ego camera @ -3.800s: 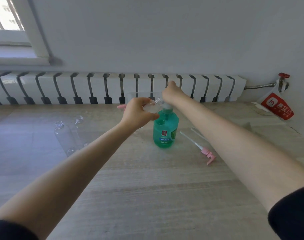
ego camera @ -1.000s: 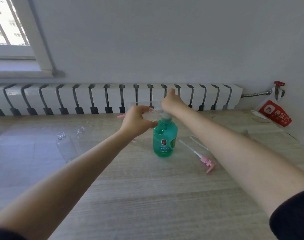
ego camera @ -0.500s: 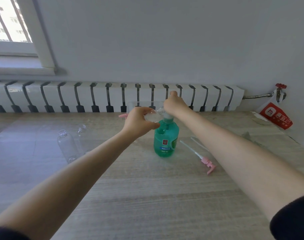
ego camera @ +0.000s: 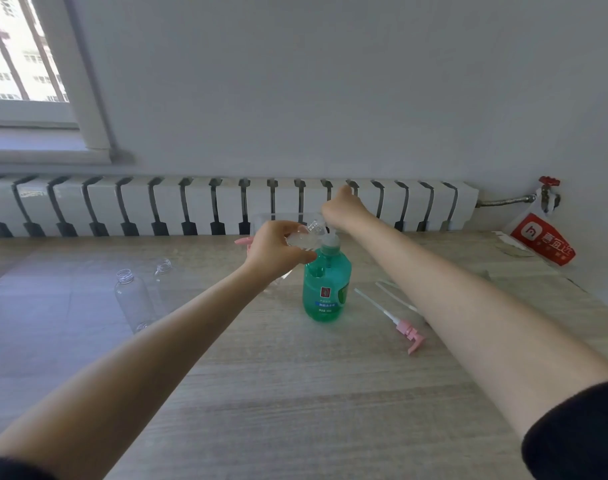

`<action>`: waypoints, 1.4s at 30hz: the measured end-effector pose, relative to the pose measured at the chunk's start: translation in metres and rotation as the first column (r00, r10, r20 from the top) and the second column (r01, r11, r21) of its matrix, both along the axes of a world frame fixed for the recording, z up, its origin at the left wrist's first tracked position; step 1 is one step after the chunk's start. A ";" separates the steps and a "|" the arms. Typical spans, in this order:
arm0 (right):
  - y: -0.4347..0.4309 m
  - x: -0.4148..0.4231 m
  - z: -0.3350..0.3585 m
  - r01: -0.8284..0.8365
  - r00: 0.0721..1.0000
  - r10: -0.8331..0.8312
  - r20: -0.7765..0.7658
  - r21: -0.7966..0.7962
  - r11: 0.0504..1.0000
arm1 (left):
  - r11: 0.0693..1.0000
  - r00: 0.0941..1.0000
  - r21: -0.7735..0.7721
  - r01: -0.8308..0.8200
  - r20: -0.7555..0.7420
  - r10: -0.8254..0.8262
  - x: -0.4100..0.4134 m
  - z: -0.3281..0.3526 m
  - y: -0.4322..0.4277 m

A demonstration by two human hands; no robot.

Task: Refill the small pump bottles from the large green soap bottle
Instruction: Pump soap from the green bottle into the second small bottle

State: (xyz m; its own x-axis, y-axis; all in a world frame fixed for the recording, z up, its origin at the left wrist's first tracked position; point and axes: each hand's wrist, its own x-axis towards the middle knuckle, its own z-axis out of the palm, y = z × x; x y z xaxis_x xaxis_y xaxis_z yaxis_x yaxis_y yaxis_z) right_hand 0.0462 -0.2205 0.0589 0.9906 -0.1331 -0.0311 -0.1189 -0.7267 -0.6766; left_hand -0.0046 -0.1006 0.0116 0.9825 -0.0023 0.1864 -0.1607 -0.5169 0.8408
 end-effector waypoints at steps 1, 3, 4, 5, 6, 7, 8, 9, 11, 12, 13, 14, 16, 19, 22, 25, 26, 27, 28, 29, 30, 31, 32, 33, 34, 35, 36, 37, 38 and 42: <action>0.000 0.000 0.000 0.000 1.000 0.001 -0.009 0.005 1.000 | 1.000 1.000 -0.004 -0.001 -0.002 0.001 -0.001 0.000 0.000; 0.001 0.001 -0.002 -0.005 1.000 0.005 -0.020 0.010 1.000 | 1.000 1.000 -0.004 -0.007 -0.003 0.007 -0.001 0.001 0.000; 0.001 0.002 -0.002 -0.003 1.000 0.003 -0.024 0.012 1.000 | 1.000 1.000 -0.002 -0.006 -0.002 0.006 -0.001 0.001 0.001; 0.001 0.002 -0.002 0.001 1.000 0.000 -0.028 0.012 1.000 | 1.000 1.000 -0.003 -0.004 -0.002 0.004 0.000 0.001 0.001; 0.001 0.003 -0.003 0.006 0.999 -0.005 -0.031 0.012 1.000 | 1.000 1.000 -0.005 0.001 0.000 -0.001 0.000 0.001 0.001; 0.001 0.004 -0.004 0.010 0.999 -0.010 -0.037 0.015 1.000 | 1.000 1.000 -0.007 0.003 -0.001 -0.003 0.000 0.000 0.001; 0.001 0.005 -0.004 0.013 0.999 -0.012 -0.044 0.018 1.000 | 1.000 1.000 -0.010 0.002 0.001 -0.002 0.000 0.000 0.000; 0.001 0.005 -0.005 0.016 0.998 -0.015 -0.053 0.024 1.000 | 1.000 1.000 -0.013 -0.001 0.003 0.001 0.000 0.000 0.000; 0.002 0.005 -0.007 0.019 0.998 -0.018 -0.057 0.027 0.999 | 1.000 1.000 -0.026 -0.016 0.007 0.016 0.000 -0.002 0.000; 0.001 0.005 -0.009 0.021 0.998 -0.020 -0.055 0.030 0.999 | 0.999 1.000 -0.027 -0.018 0.010 0.019 0.000 -0.004 -0.001; 0.001 0.004 -0.010 0.023 0.999 -0.021 -0.050 0.037 0.999 | 0.999 1.000 -0.029 -0.023 0.016 0.023 0.000 -0.005 -0.001; 0.002 0.004 -0.011 0.027 0.999 -0.025 -0.044 0.046 0.999 | 0.999 0.999 -0.030 -0.023 0.023 0.024 -0.001 -0.006 -0.001; 0.002 0.006 -0.013 0.045 0.998 -0.042 -0.039 0.061 0.997 | 0.999 0.999 -0.029 -0.023 0.036 0.024 -0.001 -0.008 -0.001; 0.003 0.006 -0.017 0.058 0.998 -0.056 -0.028 0.057 0.997 | 0.999 0.999 -0.028 -0.025 0.036 0.026 -0.001 -0.011 -0.002; 0.003 0.007 -0.020 0.050 0.999 -0.049 -0.020 0.059 0.997 | 0.999 0.999 -0.038 -0.025 0.023 0.026 0.000 -0.013 -0.002; 0.002 0.007 -0.020 0.049 0.999 -0.048 -0.011 0.048 0.998 | 0.999 0.999 -0.035 -0.029 0.021 0.029 -0.001 -0.012 -0.002; 0.002 0.006 -0.019 0.045 0.999 -0.045 -0.010 0.044 0.998 | 0.999 0.999 -0.036 -0.027 0.020 0.027 -0.001 -0.012 -0.002; 0.002 0.007 -0.019 0.042 0.999 -0.042 -0.010 0.044 0.998 | 0.999 1.000 -0.041 -0.022 0.018 0.022 -0.001 -0.012 -0.002; 0.002 0.007 -0.019 0.039 0.999 -0.039 -0.008 0.046 0.998 | 0.999 1.000 -0.046 -0.017 0.014 0.018 -0.002 -0.011 -0.002; 0.002 0.007 -0.019 0.039 0.999 -0.039 -0.005 0.049 0.998 | 0.999 1.000 -0.049 -0.014 0.011 0.014 -0.003 -0.010 -0.002; 0.002 0.007 -0.019 0.039 0.999 -0.039 -0.005 0.052 0.998 | 0.999 1.000 -0.051 -0.015 0.010 0.015 -0.003 -0.009 -0.002; 0.002 0.008 -0.019 0.043 0.999 -0.042 -0.009 0.060 0.997 | 0.999 1.000 -0.050 -0.016 0.009 0.016 -0.004 -0.008 -0.002; 0.002 0.008 -0.020 0.047 0.999 -0.045 -0.018 0.071 0.996 | 0.999 1.000 -0.050 -0.016 0.007 0.017 -0.004 -0.008 -0.002; 0.002 0.009 -0.020 0.049 0.999 -0.047 -0.025 0.085 0.995 | 0.999 1.000 -0.050 -0.017 0.006 0.017 -0.005 -0.007 -0.002; 0.002 0.009 -0.019 0.050 0.998 -0.046 -0.034 0.099 0.994 | 0.998 1.000 -0.054 -0.016 0.001 0.016 -0.004 -0.007 -0.002; 0.002 0.009 -0.018 0.047 0.998 -0.043 -0.040 0.110 0.993 | 0.998 1.000 -0.060 -0.014 -0.003 0.014 -0.004 -0.007 -0.001; 0.002 0.010 -0.015 0.041 0.998 -0.036 -0.043 0.123 0.992 | 0.998 1.000 -0.067 -0.009 -0.003 0.009 -0.004 -0.006 -0.001; 0.002 0.011 -0.013 0.035 0.999 -0.029 -0.044 0.129 0.991 | 0.997 1.000 -0.073 -0.005 -0.002 0.005 -0.004 -0.005 0.000; 0.002 0.012 -0.009 0.031 0.999 -0.025 -0.045 0.128 0.991 | 0.997 1.000 -0.077 -0.003 0.000 0.003 -0.004 -0.004 -0.001; 0.001 0.013 -0.006 0.040 0.996 -0.027 -0.088 0.148 0.988 | 0.997 1.000 -0.073 0.004 0.010 -0.004 -0.004 -0.002 -0.002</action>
State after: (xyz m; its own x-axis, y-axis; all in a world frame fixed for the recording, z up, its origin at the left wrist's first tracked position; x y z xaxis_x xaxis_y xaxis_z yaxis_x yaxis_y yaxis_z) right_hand 0.0591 -0.2199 0.0530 0.9785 -0.1538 -0.1377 -0.2037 -0.6131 -0.7633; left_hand -0.0086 -0.1031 0.0101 0.9807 0.0076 0.1954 -0.1708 -0.4540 0.8745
